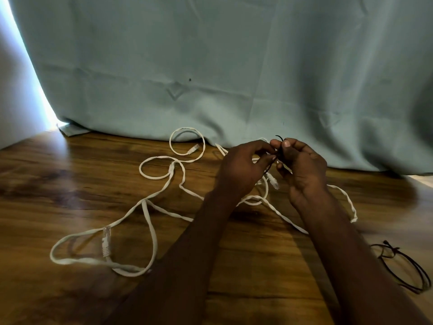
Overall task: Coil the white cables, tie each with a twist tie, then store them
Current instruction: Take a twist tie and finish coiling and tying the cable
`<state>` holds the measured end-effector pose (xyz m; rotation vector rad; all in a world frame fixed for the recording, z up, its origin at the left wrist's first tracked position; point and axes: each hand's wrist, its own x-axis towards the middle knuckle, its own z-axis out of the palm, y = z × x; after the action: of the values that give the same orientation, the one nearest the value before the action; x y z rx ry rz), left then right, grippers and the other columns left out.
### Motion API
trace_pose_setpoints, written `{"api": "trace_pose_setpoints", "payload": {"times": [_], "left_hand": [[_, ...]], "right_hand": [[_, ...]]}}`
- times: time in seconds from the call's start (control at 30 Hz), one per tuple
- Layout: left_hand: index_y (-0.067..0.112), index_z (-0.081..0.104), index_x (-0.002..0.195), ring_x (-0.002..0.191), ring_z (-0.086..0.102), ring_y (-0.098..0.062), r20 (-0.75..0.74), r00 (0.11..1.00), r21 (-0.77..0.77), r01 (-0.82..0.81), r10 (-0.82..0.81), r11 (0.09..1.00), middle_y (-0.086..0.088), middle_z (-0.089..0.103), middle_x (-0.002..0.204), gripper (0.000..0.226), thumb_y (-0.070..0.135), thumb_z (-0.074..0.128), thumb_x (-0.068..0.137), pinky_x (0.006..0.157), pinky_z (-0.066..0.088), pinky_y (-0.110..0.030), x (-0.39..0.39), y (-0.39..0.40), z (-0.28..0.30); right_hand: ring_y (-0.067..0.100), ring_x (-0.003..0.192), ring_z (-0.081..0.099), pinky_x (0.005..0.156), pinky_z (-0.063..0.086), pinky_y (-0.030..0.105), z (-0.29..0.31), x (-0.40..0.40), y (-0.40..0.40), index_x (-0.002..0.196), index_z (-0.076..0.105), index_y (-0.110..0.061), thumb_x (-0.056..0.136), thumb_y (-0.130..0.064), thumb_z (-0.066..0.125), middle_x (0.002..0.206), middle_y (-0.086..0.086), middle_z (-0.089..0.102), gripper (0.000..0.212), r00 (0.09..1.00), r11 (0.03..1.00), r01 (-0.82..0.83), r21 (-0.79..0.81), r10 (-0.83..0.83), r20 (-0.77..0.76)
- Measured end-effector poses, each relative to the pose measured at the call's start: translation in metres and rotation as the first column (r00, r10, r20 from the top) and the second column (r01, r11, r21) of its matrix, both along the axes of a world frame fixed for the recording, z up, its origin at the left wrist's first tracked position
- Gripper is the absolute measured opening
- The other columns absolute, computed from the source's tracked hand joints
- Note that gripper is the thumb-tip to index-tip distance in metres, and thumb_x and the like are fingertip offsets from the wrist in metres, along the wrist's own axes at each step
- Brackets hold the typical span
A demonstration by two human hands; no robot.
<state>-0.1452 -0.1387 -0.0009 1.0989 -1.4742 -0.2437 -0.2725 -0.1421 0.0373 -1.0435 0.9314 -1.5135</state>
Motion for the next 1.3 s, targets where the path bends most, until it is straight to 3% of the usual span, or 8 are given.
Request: {"api": "trace_pose_setpoints", "payload": {"times": [0.13, 0.27, 0.37, 0.57, 0.77, 0.93, 1.17, 1.3], "left_hand": [[0.022, 0.077, 0.094, 0.087, 0.07, -0.003, -0.017, 1.0, -0.026, -0.023, 0.023, 0.999, 0.011, 0.076, 0.086, 0.005, 0.024, 0.073, 0.091, 0.081, 0.058, -0.038, -0.004, 0.001, 0.001], [0.035, 0.077, 0.106, 0.085, 0.072, -0.002, -0.049, 0.998, 0.009, -0.043, 0.043, 0.999, 0.013, 0.077, 0.088, 0.016, 0.034, 0.066, 0.093, 0.078, 0.06, -0.038, -0.001, -0.003, -0.002], [0.033, 0.078, 0.111, 0.094, 0.073, -0.002, -0.072, 0.997, 0.029, -0.013, 0.015, 0.999, 0.015, 0.078, 0.101, 0.024, 0.036, 0.064, 0.092, 0.086, 0.06, -0.039, -0.001, -0.004, -0.005], [0.029, 0.078, 0.107, 0.084, 0.074, -0.004, -0.085, 0.996, 0.024, -0.006, 0.008, 1.0, 0.013, 0.078, 0.092, 0.017, 0.034, 0.068, 0.095, 0.08, 0.06, -0.042, 0.0, -0.006, -0.006], [0.029, 0.078, 0.115, 0.098, 0.073, -0.006, -0.025, 1.0, 0.017, 0.0, 0.0, 1.0, 0.011, 0.079, 0.103, 0.024, 0.031, 0.061, 0.098, 0.088, 0.058, -0.04, 0.002, -0.009, -0.007], [0.029, 0.08, 0.108, 0.09, 0.072, -0.01, -0.031, 0.998, 0.079, 0.052, -0.05, 0.995, 0.01, 0.078, 0.095, 0.019, 0.029, 0.063, 0.098, 0.086, 0.057, -0.044, 0.005, -0.008, -0.004], [0.031, 0.08, 0.102, 0.088, 0.071, -0.008, -0.001, 0.999, 0.128, 0.034, -0.034, 0.991, 0.012, 0.077, 0.093, 0.019, 0.03, 0.062, 0.096, 0.085, 0.057, -0.044, 0.011, -0.008, 0.0], [0.036, 0.077, 0.109, 0.074, 0.072, -0.01, 0.001, 1.0, 0.095, 0.002, -0.002, 0.995, 0.01, 0.078, 0.087, 0.017, 0.032, 0.068, 0.096, 0.075, 0.059, -0.043, 0.009, -0.003, 0.0]], "right_hand": [[0.01, 0.079, 0.071, 0.071, 0.048, 0.028, -0.002, 0.006, 0.002, 0.097, 0.071, -0.02, 0.095, -0.013, 0.069, 0.096, -0.003, 0.081, 0.007, 1.0, 1.0, -0.004, 0.01, 0.004, -0.025], [0.007, 0.074, 0.066, 0.066, 0.042, 0.026, 0.0, -0.002, -0.005, 0.089, 0.064, -0.026, 0.099, -0.017, 0.063, 0.108, -0.002, 0.079, 0.013, 0.985, 0.99, -0.134, 0.039, 0.129, 0.116], [0.008, 0.072, 0.063, 0.07, 0.043, 0.027, -0.001, -0.007, -0.009, 0.091, 0.067, -0.025, 0.097, -0.017, 0.064, 0.097, -0.004, 0.077, 0.011, 0.975, 0.986, -0.153, 0.062, 0.14, 0.174], [0.011, 0.072, 0.067, 0.066, 0.054, 0.027, -0.002, 0.004, -0.001, 0.112, 0.076, -0.01, 0.095, -0.01, 0.069, 0.081, 0.002, 0.074, 0.018, 1.0, 0.999, -0.025, -0.04, 0.025, -0.002], [0.016, 0.076, 0.071, 0.071, 0.061, 0.031, -0.005, 0.001, -0.005, 0.104, 0.08, -0.011, 0.096, -0.01, 0.072, 0.089, 0.004, 0.079, 0.012, 0.98, 0.975, 0.064, -0.212, -0.102, -0.173], [0.013, 0.067, 0.064, 0.071, 0.058, 0.028, -0.006, -0.007, -0.011, 0.106, 0.08, -0.009, 0.096, -0.016, 0.073, 0.071, 0.002, 0.071, 0.014, 0.974, 0.985, -0.019, -0.169, -0.02, -0.225], [0.013, 0.073, 0.065, 0.073, 0.057, 0.028, -0.002, -0.011, -0.01, 0.107, 0.08, -0.007, 0.095, -0.016, 0.073, 0.084, 0.008, 0.075, 0.017, 0.947, 0.97, -0.167, -0.174, 0.109, -0.302], [0.016, 0.072, 0.066, 0.073, 0.058, 0.029, -0.002, -0.008, -0.009, 0.105, 0.079, -0.005, 0.091, -0.014, 0.076, 0.075, 0.006, 0.072, 0.016, 0.977, 0.987, -0.14, -0.08, 0.125, -0.174]]}}
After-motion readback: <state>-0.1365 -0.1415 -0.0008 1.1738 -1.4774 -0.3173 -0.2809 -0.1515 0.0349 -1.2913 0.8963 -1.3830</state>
